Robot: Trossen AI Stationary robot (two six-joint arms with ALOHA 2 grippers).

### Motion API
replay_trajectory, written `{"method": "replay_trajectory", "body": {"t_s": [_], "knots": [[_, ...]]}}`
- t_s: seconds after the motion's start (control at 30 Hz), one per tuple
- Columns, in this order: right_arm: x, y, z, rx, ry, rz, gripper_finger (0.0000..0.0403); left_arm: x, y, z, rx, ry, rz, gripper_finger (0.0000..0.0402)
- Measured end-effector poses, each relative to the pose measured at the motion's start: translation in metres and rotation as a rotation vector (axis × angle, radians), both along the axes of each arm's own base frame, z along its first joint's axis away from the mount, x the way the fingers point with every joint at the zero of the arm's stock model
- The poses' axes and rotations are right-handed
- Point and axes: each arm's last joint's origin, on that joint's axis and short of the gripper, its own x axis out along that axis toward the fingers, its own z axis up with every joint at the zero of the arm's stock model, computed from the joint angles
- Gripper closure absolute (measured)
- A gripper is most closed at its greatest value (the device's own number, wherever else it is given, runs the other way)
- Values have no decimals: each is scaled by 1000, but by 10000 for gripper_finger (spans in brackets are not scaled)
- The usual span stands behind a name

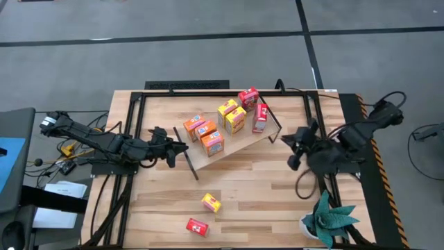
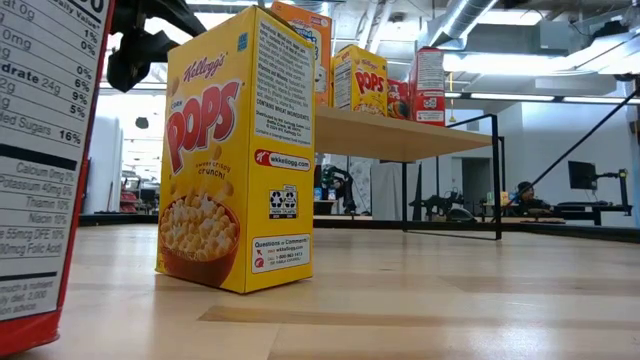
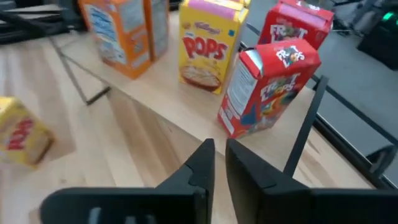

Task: Stack cereal on shelf
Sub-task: Put the top red cereal box on the shelf aligned with the other red cereal box

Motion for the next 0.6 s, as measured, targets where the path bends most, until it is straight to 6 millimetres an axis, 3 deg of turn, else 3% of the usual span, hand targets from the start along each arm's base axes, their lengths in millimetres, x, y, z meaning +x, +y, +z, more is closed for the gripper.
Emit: {"method": "replay_trajectory", "body": {"t_s": [0.17, 0.37, 0.6], "knots": [[13, -3, -15, -2, 32, -33, 391, -6, 2, 6, -13, -39, -1, 282], [28, -17, -24, -29, 39, -74, 372, -17, 6, 16, 2, -91, 0, 282], [52, -39, -34, -67, 36, -50, 394, -25, 9, 22, 16, -124, 4, 282]]}}
